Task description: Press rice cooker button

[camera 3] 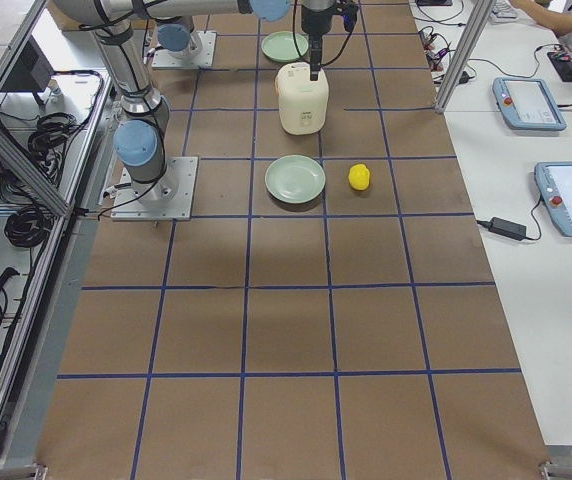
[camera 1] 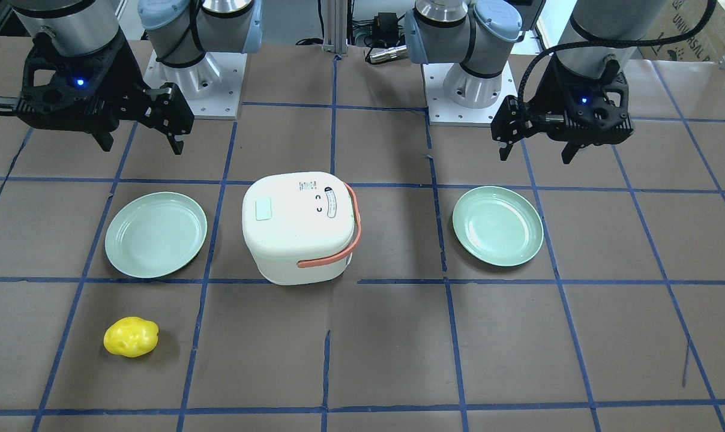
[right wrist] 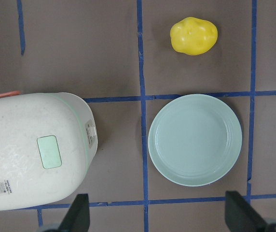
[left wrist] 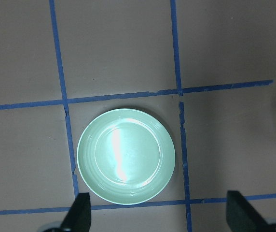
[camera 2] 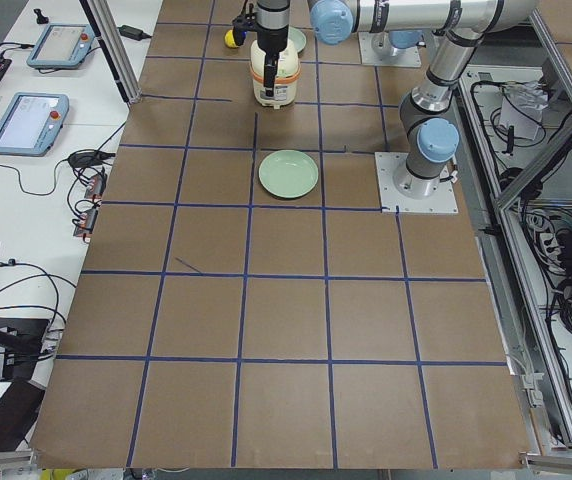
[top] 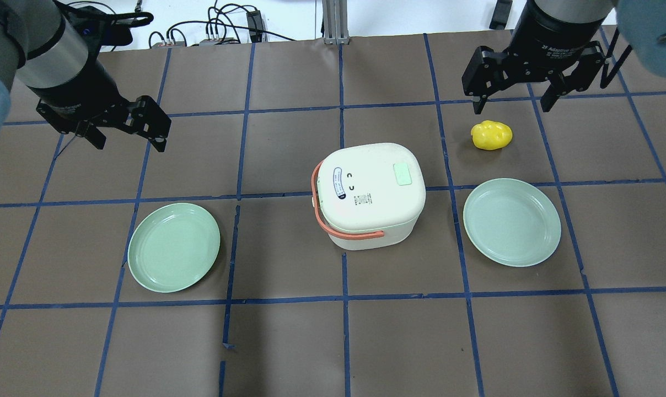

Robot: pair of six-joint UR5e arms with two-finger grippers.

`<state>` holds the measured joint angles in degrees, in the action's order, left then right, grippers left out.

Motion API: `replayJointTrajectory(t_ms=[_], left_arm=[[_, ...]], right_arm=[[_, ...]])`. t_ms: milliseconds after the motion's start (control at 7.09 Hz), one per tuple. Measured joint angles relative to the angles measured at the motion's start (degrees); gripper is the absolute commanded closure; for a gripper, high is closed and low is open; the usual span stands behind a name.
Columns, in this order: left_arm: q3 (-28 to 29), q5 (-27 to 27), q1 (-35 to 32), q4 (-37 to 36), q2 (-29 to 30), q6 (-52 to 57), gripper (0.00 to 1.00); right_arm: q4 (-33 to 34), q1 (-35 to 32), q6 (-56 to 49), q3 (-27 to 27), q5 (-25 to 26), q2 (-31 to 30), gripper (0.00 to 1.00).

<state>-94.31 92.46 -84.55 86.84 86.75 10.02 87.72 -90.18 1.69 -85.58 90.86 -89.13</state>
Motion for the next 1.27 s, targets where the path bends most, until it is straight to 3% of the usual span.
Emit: replayJointTrajectory(t_ms=[987, 1128, 1269], left_arm=[[0.0, 0.0, 0.0, 0.0, 0.0, 0.0, 0.0], [0.0, 0.0, 0.0, 0.0, 0.0, 0.0, 0.0], [0.0, 0.0, 0.0, 0.0, 0.0, 0.0, 0.0]], right_arm=[[0.0, 0.0, -0.3, 0.0, 0.0, -0.2, 0.03], [-0.2, 0.0, -0.4, 0.0, -0.1, -0.2, 0.08], [-0.4, 0.0, -0.4, -0.1, -0.2, -0.2, 0.31]])
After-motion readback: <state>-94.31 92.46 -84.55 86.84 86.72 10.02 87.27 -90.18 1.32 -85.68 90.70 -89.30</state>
